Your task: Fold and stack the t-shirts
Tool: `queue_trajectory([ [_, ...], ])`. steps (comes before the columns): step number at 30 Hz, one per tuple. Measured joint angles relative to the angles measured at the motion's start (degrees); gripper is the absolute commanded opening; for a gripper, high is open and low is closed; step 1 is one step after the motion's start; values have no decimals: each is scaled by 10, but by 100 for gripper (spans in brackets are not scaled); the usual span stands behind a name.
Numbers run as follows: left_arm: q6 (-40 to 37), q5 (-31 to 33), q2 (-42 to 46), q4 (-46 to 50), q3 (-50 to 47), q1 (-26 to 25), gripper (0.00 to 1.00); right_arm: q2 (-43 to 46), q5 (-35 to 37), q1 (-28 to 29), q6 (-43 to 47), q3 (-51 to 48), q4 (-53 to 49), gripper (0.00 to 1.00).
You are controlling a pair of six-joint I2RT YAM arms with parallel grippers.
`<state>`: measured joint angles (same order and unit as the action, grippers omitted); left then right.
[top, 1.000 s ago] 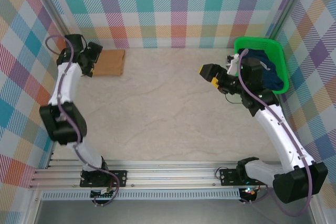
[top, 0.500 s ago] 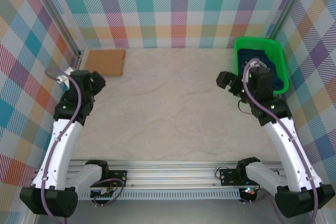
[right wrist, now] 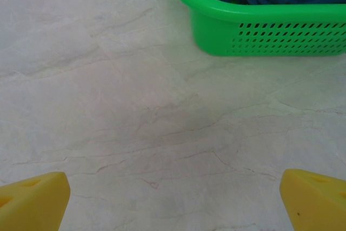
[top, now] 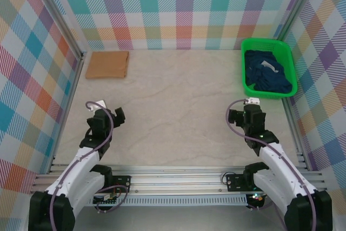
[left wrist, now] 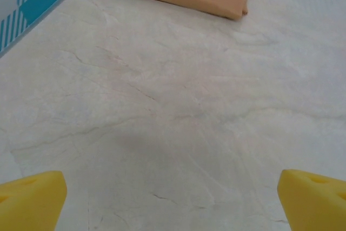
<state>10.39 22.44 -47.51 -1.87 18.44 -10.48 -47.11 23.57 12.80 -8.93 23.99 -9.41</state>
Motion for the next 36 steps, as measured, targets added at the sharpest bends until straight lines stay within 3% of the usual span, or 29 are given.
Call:
queue_trajectory([
  [8, -96, -11, -213, -245, -2, 0, 100, -147, -22, -43, 21, -10, 153, 100],
  [14, -121, -20, -373, -357, 43, 3, 100, -269, -56, -75, 35, -9, 268, 100],
  [18, -121, -25, -393, -405, 39, 12, 100, -328, -84, -88, 44, 3, 352, 100],
  [23, -137, -35, -427, -597, -65, 5, 100, -391, -121, -98, 59, -12, 507, 100],
  [25, -138, -32, -436, -591, -71, 4, 100, -405, -130, -99, 63, -31, 542, 100],
  [31, -109, -38, -430, -509, 44, 42, 100, -406, -147, -109, 64, -33, 570, 100],
  [36, -98, -40, -426, -484, 48, 47, 100, -406, -147, -113, 64, -26, 573, 100],
])
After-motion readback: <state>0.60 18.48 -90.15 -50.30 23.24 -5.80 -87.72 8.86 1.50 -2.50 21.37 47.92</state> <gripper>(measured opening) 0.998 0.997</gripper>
